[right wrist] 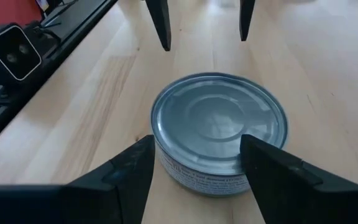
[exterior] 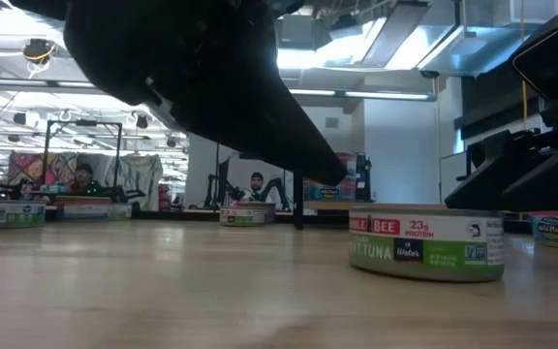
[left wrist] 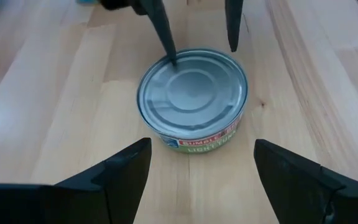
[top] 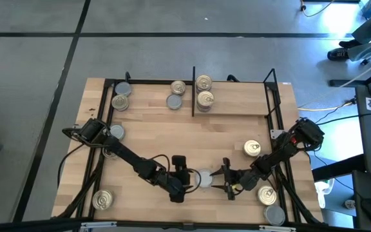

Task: Stack canned seafood by type on shelf
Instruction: Put the green tuna can on the shelf

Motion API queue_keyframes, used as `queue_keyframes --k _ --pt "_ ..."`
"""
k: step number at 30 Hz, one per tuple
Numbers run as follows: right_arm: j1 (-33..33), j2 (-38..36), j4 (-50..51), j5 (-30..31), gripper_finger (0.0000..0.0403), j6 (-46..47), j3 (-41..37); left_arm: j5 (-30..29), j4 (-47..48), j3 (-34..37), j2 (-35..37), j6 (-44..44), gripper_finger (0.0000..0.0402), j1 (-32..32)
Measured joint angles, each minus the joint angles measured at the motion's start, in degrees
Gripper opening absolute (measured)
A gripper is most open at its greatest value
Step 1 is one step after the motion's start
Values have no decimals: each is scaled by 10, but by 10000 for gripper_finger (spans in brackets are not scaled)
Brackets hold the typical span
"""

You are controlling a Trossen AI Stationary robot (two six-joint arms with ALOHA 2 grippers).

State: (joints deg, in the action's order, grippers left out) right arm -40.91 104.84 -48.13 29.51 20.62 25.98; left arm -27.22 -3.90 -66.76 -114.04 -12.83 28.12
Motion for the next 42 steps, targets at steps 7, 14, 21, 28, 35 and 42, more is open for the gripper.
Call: queue_keyframes --k 7,14,21,28,35,42 --pt "0 1 13 6 236 4 0 0 -2 0 0 72 282 8" --pt "0 2 15 14 236 4 -1 0 -49 0 -29 197 282 10" --pt "0 2 15 14 236 8 -1 -60 -59 -22 -45 320 282 12" --pt "0 3 14 14 236 2 -1 -59 -55 -31 -57 391 282 5" --pt "0 3 14 14 236 2 -1 -60 -64 -31 -78 463 282 8" --pt "0 3 13 14 236 2 -2 -91 -134 -32 -101 570 282 6"
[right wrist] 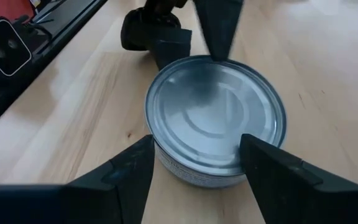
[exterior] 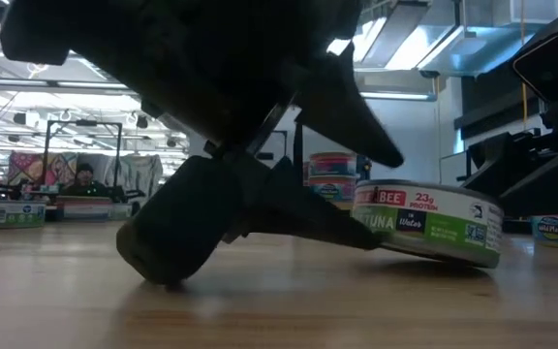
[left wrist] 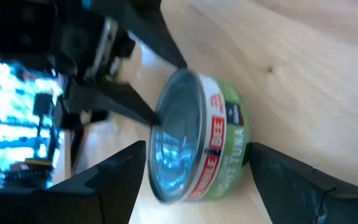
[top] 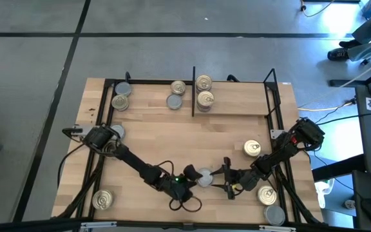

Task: Stack canned seafood by type on shelf
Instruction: Put the green tuna can on the shelf

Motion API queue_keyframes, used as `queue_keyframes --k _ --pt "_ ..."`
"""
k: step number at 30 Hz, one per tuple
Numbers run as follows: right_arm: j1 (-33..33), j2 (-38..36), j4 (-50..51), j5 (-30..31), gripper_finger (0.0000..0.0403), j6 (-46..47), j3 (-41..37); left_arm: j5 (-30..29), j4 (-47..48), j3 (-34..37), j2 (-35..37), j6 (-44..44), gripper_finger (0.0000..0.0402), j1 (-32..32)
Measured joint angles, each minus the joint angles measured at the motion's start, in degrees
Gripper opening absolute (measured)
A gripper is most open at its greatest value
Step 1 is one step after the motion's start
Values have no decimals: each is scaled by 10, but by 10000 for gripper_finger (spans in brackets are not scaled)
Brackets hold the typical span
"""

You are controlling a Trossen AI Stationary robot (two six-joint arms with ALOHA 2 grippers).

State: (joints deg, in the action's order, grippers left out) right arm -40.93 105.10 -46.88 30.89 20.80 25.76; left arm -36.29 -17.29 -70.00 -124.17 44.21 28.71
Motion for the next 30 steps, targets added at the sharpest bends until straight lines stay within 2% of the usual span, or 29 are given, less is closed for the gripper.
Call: queue_keyframes --k 14,18,26,30 --pt "0 0 1 2 236 0 0 65 -3 0 -3 -12 278 -35" --pt "0 0 0 3 236 0 0 67 -5 0 -4 -18 244 -40" --pt "1 0 -13 10 236 0 0 54 -20 3 -3 -71 131 -37" --pt "0 -23 -3 -7 236 1 0 50 -24 -3 -2 -117 129 -28"
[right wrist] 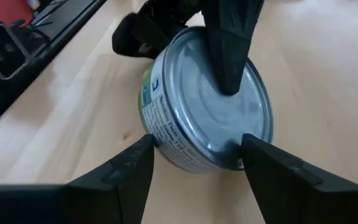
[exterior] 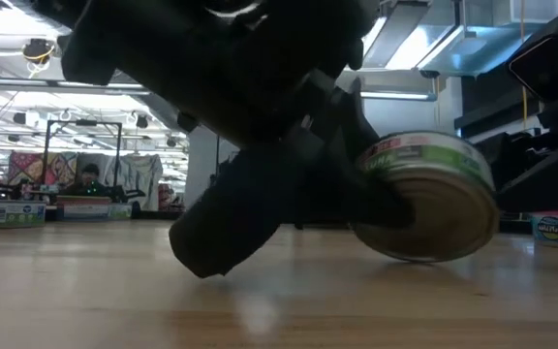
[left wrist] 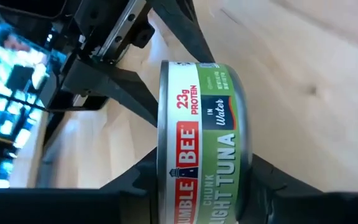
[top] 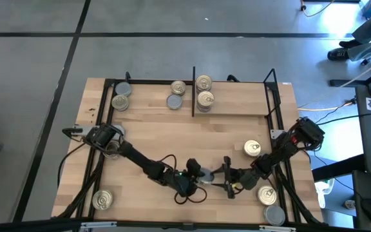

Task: Stack canned seafood by type on shelf
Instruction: Put the green tuna can on the shelf

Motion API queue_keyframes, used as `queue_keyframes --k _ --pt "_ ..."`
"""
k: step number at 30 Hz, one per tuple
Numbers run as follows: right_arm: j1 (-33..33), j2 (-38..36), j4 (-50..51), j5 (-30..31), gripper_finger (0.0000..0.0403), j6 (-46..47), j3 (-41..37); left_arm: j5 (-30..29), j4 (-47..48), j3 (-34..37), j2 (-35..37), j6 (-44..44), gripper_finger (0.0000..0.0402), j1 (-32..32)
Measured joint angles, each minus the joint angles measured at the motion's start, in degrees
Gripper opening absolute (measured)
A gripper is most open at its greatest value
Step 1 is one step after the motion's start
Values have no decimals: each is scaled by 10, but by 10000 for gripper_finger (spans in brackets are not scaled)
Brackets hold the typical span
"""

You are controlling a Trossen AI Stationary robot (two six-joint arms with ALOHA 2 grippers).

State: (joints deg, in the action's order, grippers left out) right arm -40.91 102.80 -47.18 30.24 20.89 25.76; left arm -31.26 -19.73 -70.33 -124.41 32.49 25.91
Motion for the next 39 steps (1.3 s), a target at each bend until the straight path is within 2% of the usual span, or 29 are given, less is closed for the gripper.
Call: queue_keyframes --k 6,14,21,27,31,35,39 --pt "0 -64 48 -35 236 3 -1 -37 38 -26 6 -51 129 12" --pt "0 -167 148 -28 236 -1 0 -73 157 -54 50 -90 130 -4" --pt "0 -288 257 52 236 -56 0 -74 215 -56 108 -74 133 -43" --pt "0 -364 341 141 236 -111 0 -50 207 -56 145 -43 134 -92" --pt "1 -374 338 190 236 -168 1 -9 206 -56 152 -42 135 -104" --pt "2 -374 334 216 236 -187 1 -6 198 -56 153 -64 135 -107" --pt "15 -373 330 206 237 -195 1 14 162 -56 153 -92 135 -110"
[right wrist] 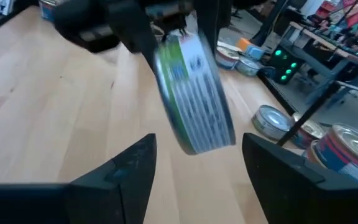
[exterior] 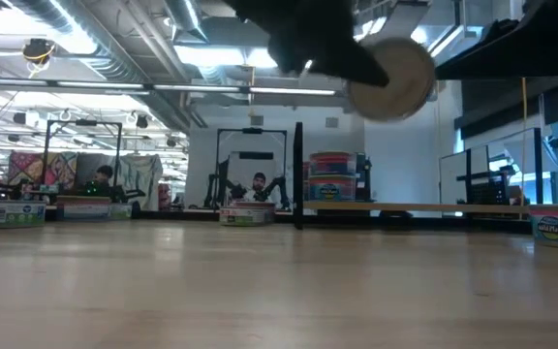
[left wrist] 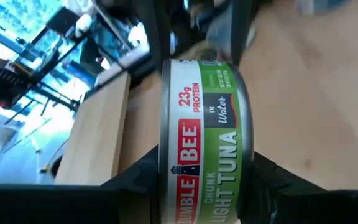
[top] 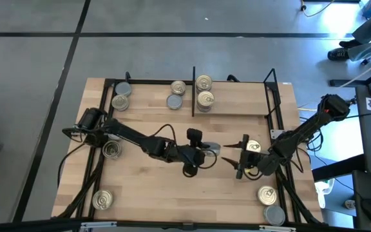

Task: Stack canned seafood by type on shelf
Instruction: Put the green tuna can on the shelf

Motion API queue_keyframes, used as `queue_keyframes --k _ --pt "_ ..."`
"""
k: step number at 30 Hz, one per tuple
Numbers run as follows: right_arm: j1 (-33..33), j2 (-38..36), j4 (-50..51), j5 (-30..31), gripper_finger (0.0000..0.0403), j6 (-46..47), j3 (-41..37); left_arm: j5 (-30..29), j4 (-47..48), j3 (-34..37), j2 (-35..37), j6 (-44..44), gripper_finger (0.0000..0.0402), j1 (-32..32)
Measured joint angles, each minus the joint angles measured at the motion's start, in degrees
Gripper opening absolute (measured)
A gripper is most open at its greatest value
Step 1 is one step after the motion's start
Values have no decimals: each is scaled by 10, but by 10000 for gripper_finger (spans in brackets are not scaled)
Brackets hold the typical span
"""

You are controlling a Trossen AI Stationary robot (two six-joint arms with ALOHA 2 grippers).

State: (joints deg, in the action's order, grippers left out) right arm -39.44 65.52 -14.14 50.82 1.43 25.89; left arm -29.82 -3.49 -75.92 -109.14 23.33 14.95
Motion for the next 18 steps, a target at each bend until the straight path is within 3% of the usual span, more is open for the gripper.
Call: queue_keyframes --k 6,11,18 --pt "28 0 -34 -20 237 -49 0 43 -7 0 0 -21 136 -6" --pt "56 1 -47 -114 237 -73 0 55 -34 0 0 -26 136 -8" --pt "82 1 -98 -121 236 -128 0 65 -51 0 0 -24 136 -12"
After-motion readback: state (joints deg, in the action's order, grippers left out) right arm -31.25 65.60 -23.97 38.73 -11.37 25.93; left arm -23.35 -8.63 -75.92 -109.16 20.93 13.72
